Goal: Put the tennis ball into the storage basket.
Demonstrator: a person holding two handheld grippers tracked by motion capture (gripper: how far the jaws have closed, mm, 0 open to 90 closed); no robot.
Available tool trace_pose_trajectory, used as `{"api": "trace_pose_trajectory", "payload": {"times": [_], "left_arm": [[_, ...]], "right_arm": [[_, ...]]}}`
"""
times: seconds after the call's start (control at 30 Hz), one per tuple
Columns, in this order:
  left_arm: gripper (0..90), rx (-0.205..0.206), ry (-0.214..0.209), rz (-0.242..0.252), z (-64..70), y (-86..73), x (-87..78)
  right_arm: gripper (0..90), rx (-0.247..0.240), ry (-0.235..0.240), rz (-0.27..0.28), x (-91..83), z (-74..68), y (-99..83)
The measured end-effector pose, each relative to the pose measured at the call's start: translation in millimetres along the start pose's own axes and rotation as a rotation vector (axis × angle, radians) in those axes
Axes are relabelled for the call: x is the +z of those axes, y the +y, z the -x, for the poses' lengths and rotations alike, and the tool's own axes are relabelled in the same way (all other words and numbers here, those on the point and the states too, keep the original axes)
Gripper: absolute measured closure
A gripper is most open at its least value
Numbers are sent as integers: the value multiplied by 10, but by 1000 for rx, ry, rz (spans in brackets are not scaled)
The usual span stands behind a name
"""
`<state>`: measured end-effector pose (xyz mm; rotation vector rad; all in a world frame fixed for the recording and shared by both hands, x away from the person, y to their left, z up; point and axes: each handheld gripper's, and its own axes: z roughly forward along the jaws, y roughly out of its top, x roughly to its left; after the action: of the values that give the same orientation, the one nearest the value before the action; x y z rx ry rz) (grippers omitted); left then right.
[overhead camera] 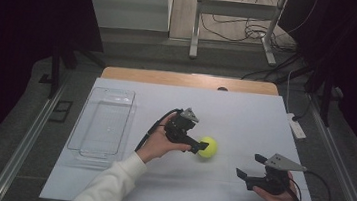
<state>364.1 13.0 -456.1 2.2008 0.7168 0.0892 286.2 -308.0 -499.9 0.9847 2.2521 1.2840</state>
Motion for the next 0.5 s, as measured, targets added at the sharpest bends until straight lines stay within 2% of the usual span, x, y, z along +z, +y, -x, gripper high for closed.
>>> {"api": "trace_pose_trajectory", "payload": {"times": [0.5], "left_arm": [[74, -6, -25, -50, -11, 29, 207]], "right_arm": [[104, -2, 1, -2, 2, 0, -1]]}}
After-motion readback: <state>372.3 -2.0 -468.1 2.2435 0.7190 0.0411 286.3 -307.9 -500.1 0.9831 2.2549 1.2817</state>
